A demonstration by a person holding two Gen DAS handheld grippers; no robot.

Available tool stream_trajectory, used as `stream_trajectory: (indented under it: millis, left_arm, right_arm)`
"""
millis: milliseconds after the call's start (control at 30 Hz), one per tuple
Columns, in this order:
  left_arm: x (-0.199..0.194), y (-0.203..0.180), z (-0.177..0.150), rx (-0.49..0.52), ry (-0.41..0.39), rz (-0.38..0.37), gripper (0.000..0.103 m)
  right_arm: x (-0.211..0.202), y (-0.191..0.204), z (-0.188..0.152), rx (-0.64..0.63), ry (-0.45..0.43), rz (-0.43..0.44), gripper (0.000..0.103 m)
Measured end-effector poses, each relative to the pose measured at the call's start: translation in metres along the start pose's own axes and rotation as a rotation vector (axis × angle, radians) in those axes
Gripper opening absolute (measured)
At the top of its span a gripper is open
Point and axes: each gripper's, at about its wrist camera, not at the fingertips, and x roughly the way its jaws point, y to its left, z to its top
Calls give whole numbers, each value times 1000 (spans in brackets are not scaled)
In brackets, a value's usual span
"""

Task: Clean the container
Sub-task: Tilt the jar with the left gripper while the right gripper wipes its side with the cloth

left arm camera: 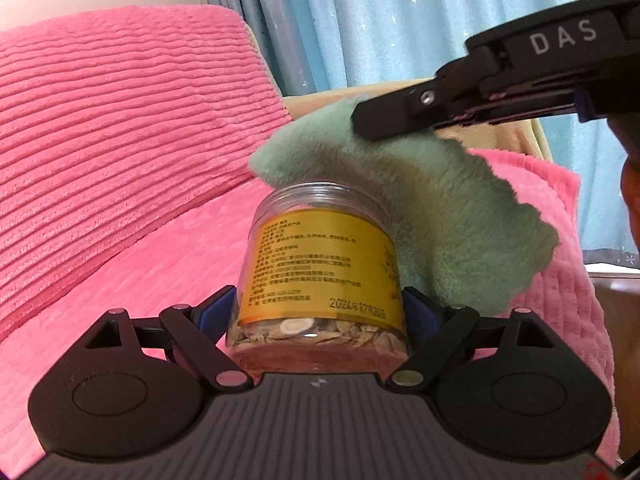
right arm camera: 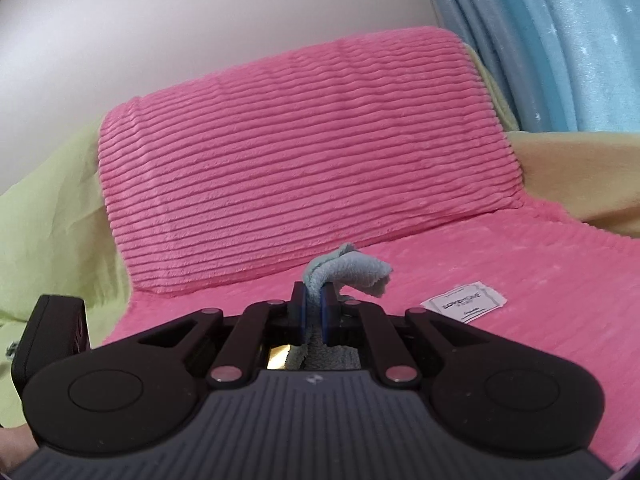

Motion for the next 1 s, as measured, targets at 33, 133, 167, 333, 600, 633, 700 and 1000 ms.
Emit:
stream_trajectory:
  millis: [33, 133, 167, 333, 600, 633, 700, 1000]
  left_arm:
    - [1, 0, 0, -7, 5, -1, 91]
    - [3, 1, 0, -22, 20, 1, 92]
    - [4, 1, 0, -24, 23, 5, 92]
    - [3, 3, 1, -33, 16, 7, 91]
    - [0, 5, 3, -25, 14, 11, 88]
    - [1, 4, 2, -21, 16, 16, 88]
    - [4, 3, 2, -19, 27, 20, 88]
    - [1, 3, 1, -22, 46, -8, 85]
  right_arm:
    - [-1, -1, 1, 2, -7, -10, 5]
    - [-11, -2, 2, -11, -51, -79, 5]
    - [-14, -2, 4, -16, -72, -101, 5]
    - [-28, 3, 12, -74, -185, -202, 5]
    - [-27, 9, 16, -86, -196, -150, 5]
    - [-25, 9, 15, -86, -182, -135, 5]
    - [-21, 11, 13, -93, -157, -114, 5]
    - [-17, 17, 8, -74, -98, -12, 5]
